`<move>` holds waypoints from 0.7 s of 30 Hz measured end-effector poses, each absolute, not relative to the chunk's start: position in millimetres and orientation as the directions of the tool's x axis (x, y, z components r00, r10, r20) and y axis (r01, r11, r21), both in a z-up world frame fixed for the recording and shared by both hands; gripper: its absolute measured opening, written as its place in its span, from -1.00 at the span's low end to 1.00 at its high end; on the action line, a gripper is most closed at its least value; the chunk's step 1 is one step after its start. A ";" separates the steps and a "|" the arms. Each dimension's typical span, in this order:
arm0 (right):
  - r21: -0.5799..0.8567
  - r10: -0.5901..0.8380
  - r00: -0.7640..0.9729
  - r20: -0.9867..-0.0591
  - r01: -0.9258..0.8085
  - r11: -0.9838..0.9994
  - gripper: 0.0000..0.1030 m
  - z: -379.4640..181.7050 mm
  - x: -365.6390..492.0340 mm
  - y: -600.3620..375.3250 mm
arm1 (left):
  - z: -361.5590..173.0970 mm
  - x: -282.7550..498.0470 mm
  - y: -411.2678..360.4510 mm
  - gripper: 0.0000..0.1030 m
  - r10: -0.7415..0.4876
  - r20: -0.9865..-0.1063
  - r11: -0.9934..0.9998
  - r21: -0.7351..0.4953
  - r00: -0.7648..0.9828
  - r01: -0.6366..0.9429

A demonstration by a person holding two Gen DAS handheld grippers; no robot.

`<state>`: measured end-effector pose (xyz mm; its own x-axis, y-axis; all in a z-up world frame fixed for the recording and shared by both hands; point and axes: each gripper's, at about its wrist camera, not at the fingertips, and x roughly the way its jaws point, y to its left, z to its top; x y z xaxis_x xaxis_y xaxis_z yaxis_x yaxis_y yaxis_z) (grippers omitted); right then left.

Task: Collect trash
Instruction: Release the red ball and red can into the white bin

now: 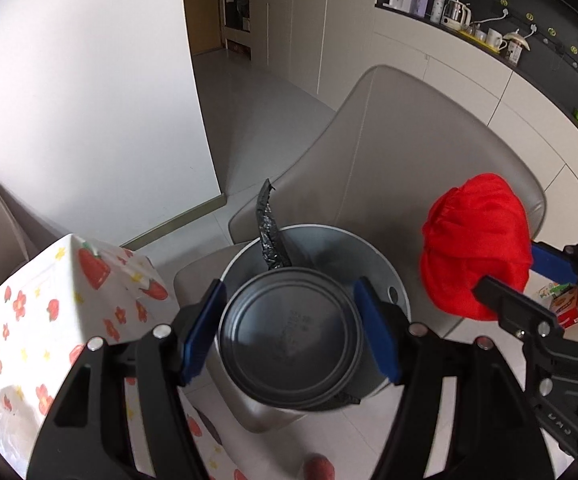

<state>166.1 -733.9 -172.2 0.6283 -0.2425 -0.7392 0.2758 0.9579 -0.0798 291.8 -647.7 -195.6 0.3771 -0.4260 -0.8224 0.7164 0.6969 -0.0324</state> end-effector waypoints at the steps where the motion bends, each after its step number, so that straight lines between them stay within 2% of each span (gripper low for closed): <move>1: -0.076 -0.241 0.626 -0.742 0.278 0.958 -0.30 -175.2 167.3 -734.9 | -197.8 293.0 -651.2 0.28 -0.425 -0.823 0.700 -0.035 0.377 0.713; 5: -0.066 -0.234 0.617 -0.751 0.283 0.957 -0.30 -183.7 172.1 -738.2 | -206.7 297.5 -658.0 0.32 -0.424 -0.828 0.698 -0.040 0.368 0.715; 8: -0.063 -0.231 0.611 -0.757 0.284 0.957 -0.30 -189.0 175.0 -740.8 | -205.6 298.7 -659.5 0.55 -0.417 -0.816 0.698 -0.004 0.401 0.716; 21: -0.051 -0.202 0.601 -0.773 0.260 0.964 -0.28 -195.9 189.1 -736.0 | -203.3 305.5 -648.7 0.57 -0.391 -0.824 0.713 0.010 0.410 0.701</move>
